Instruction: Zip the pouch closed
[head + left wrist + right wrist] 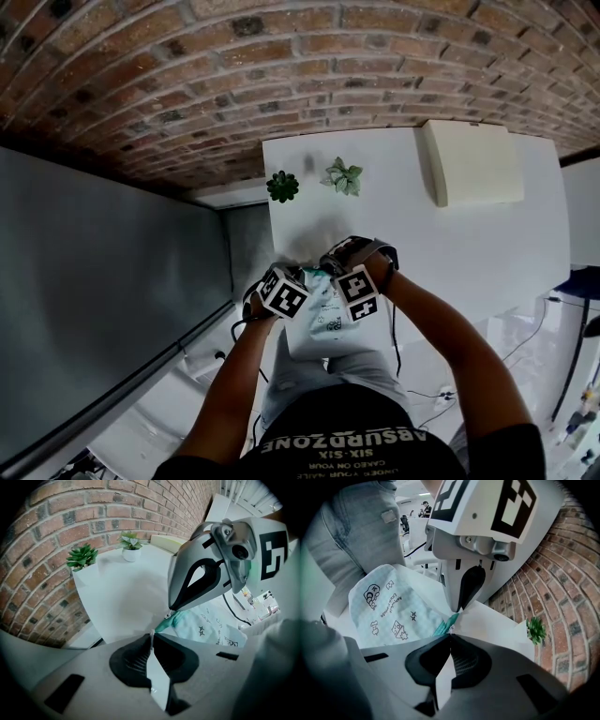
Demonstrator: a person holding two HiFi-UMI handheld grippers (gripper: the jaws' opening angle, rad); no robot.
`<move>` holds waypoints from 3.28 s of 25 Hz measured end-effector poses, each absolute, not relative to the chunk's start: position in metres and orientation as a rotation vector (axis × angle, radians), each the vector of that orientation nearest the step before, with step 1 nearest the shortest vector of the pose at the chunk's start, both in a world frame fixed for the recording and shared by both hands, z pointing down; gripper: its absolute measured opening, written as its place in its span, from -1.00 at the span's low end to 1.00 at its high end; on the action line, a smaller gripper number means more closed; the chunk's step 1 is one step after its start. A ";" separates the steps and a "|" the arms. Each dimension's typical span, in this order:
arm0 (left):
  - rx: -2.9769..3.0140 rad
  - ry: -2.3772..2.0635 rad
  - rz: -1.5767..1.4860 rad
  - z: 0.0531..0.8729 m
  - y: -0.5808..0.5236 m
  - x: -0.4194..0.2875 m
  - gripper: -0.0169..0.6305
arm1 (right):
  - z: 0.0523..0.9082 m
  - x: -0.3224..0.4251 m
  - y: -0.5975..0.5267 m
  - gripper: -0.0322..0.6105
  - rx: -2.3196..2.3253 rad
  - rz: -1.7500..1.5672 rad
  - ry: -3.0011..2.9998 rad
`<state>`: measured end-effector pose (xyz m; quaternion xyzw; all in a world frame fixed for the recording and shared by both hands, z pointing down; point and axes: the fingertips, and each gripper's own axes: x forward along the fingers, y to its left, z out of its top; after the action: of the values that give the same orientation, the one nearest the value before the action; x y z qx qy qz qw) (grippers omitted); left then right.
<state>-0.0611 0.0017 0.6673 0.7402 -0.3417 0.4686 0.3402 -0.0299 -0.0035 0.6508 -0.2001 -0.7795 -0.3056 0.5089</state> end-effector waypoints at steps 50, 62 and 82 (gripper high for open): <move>1.931 -0.876 1.229 0.670 0.002 -0.062 -0.87 | 0.651 -0.003 -0.004 -0.90 -0.418 -0.712 -1.866; 1.934 -0.887 1.240 0.670 0.000 -0.065 -0.87 | 0.648 -0.001 -0.003 -0.90 -0.404 -0.703 -1.878; 1.939 -0.888 1.231 0.668 0.000 -0.062 -0.87 | 0.646 0.003 -0.008 -0.90 -0.397 -0.725 -1.841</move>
<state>-0.0618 0.0002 0.6681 0.7423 -0.3401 0.4714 0.3332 0.0029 -0.0078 0.6458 -0.1666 -0.7720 -0.3041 0.5327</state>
